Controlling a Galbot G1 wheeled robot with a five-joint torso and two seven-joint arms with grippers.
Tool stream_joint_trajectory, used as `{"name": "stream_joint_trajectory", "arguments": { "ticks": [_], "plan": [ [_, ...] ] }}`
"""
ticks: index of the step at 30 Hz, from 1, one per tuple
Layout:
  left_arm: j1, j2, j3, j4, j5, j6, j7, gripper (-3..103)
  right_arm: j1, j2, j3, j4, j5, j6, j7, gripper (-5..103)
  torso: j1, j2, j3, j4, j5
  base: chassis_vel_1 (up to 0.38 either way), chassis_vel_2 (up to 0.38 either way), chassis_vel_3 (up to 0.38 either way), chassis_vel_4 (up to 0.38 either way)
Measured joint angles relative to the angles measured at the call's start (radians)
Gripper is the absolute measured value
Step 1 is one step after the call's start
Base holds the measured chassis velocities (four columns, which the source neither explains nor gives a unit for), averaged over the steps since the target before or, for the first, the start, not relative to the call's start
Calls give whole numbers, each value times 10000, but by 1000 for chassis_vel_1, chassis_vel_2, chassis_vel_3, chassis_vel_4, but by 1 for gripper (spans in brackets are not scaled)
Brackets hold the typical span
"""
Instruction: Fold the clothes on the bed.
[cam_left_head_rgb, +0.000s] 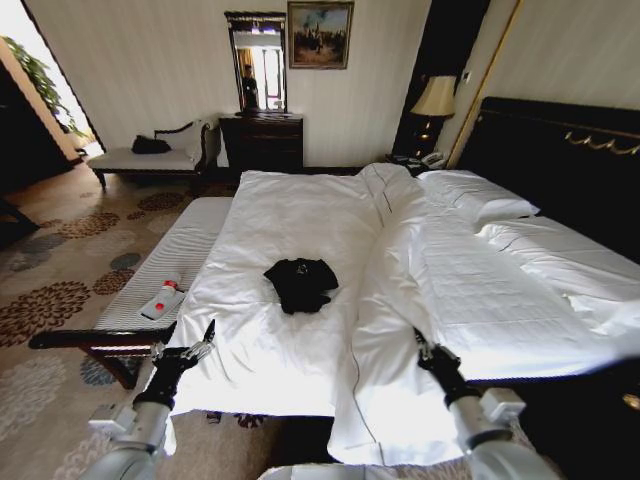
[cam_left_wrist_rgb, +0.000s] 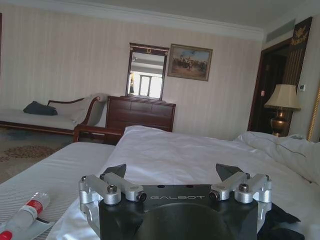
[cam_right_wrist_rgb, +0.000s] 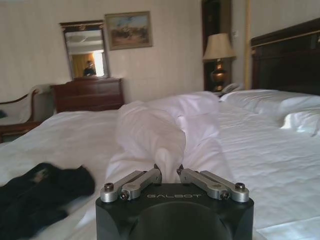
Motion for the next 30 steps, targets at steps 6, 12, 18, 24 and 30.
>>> {"name": "stream_joint_trajectory", "arguments": {
  "ticks": [6,12,18,24,30],
  "plan": [
    [-4,-2,0,-3,0,6,-12,100,356,104,841,-409,605,-93,143,1,0,0,0,1,1,0,0,0,0],
    [-22,24,-24,-1,-2,29,-41,100,705,185,2031,-1038,1260,-94,158,1,0,0,0,0,2,0,0,0,0],
    [-90,57,7,21,2,73,-73,100,1033,-66,3413,-1841,1798,-73,170,1,0,0,0,1,1,0,0,0,0],
    [-139,55,56,21,18,126,-95,100,1222,-295,4436,-3064,1937,138,126,1,0,1,-1,0,2,0,0,0,0],
    [-147,55,80,27,52,139,-103,100,1361,-376,4928,-4215,2080,282,106,1,1,1,-1,-1,2,0,0,0,0]
  ]
}}
